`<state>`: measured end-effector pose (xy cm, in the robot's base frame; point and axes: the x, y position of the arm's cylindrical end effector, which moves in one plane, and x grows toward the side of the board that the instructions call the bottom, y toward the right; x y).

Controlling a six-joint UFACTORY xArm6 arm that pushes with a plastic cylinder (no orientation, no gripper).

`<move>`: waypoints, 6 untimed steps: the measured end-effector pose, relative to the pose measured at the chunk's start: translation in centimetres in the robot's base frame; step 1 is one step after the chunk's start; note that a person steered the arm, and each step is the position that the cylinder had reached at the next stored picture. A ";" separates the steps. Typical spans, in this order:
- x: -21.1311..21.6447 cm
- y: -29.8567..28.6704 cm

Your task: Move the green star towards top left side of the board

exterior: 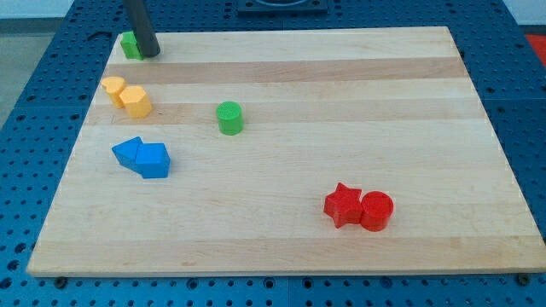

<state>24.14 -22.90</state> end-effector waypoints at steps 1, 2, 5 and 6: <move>0.0 0.0; 0.0 3.7; 4.0 8.9; 5.1 7.9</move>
<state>29.27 -14.96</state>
